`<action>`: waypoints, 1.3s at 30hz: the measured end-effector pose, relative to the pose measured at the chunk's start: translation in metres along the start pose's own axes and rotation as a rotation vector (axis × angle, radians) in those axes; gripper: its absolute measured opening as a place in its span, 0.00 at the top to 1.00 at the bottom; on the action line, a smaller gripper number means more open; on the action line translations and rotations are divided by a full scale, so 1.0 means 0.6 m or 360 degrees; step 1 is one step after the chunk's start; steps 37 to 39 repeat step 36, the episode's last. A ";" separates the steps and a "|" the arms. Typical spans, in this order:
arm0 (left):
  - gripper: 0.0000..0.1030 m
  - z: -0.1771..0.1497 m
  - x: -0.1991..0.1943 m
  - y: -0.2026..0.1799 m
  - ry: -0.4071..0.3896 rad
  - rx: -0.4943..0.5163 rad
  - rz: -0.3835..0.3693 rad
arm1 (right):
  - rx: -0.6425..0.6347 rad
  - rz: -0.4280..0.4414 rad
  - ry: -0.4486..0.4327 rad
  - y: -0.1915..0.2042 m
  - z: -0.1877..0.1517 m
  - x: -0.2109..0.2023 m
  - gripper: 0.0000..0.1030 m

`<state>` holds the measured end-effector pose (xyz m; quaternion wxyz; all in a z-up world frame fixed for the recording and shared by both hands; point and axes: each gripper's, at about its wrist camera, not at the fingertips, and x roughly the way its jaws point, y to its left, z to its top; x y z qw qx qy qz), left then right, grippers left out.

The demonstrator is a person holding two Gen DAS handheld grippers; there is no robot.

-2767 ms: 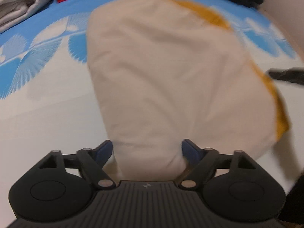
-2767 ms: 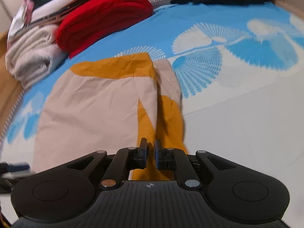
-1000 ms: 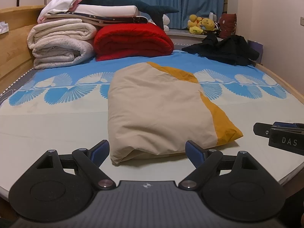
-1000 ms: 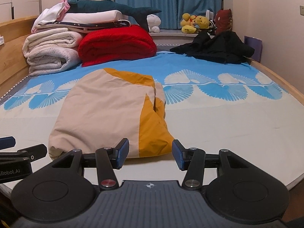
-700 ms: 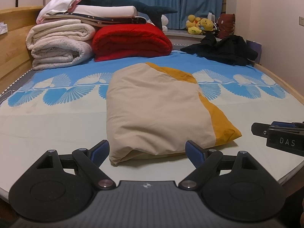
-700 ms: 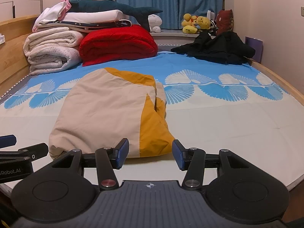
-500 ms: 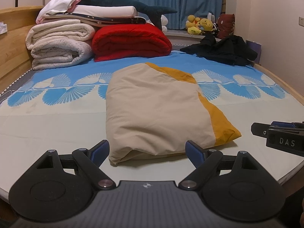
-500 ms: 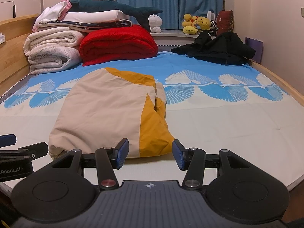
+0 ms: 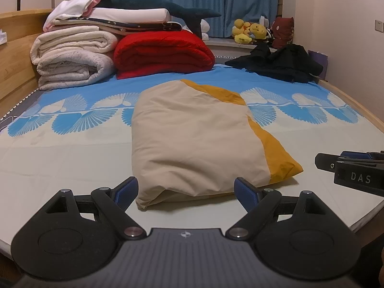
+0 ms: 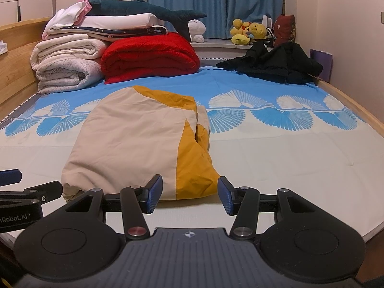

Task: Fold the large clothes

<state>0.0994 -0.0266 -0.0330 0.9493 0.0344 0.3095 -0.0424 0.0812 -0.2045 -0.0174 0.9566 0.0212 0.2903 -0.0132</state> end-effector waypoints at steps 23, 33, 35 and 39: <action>0.12 0.000 0.001 -0.005 -0.0005 0.0009 -0.0003 | -0.0005 0.0000 -0.0001 0.000 0.000 0.000 0.49; 0.12 -0.001 0.001 -0.009 -0.0013 0.0010 -0.0014 | -0.0006 0.0000 -0.0002 0.001 0.000 0.000 0.49; 0.12 -0.001 0.001 -0.009 -0.0017 0.0011 -0.0012 | -0.0005 0.0000 -0.0002 0.001 0.000 0.000 0.49; 0.12 -0.001 0.001 -0.009 -0.0017 0.0009 -0.0009 | -0.0005 -0.0001 -0.0001 0.001 0.000 0.000 0.49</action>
